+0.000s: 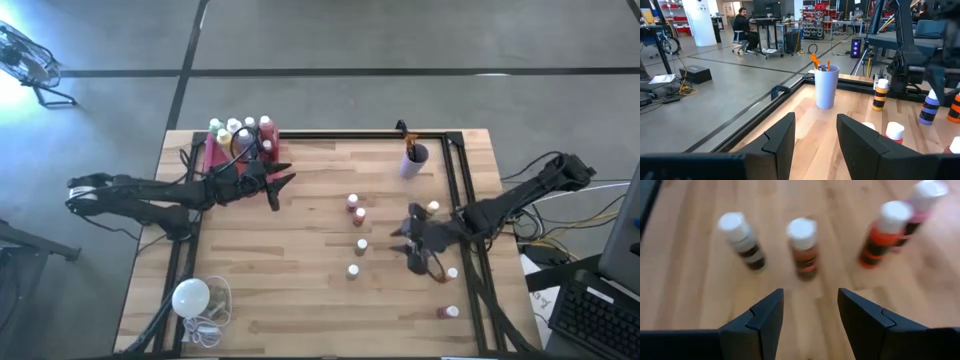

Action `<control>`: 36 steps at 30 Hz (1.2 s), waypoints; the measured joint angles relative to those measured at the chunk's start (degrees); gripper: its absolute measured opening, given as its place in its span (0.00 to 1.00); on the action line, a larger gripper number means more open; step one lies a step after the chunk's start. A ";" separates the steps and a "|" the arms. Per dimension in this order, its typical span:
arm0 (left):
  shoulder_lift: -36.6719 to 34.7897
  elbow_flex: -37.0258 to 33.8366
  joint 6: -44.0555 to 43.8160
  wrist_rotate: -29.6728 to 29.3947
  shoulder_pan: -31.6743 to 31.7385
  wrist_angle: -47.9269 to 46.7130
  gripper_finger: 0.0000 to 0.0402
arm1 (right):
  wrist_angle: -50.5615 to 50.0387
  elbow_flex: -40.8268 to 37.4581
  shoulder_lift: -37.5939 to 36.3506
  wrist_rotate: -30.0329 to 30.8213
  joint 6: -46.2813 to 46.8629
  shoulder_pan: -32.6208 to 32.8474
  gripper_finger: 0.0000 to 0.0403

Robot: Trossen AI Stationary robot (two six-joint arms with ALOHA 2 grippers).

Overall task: Pick & Place Paint Supplies
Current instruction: Put the small white paint bottle into the pink bin

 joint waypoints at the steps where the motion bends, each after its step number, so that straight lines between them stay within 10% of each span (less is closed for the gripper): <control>1: 0.00 0.00 -0.05 0.00 0.00 0.01 0.38 | 1.86 -1.07 0.23 0.01 -0.01 1.10 0.46; 11: 0.02 0.00 -0.66 -0.01 0.02 0.02 0.38 | 22.76 -6.72 8.48 -5.04 -0.26 3.29 0.42; 36: 0.04 0.00 1.71 0.00 0.02 -1.41 0.38 | 28.05 8.78 42.24 -5.49 12.63 6.89 0.31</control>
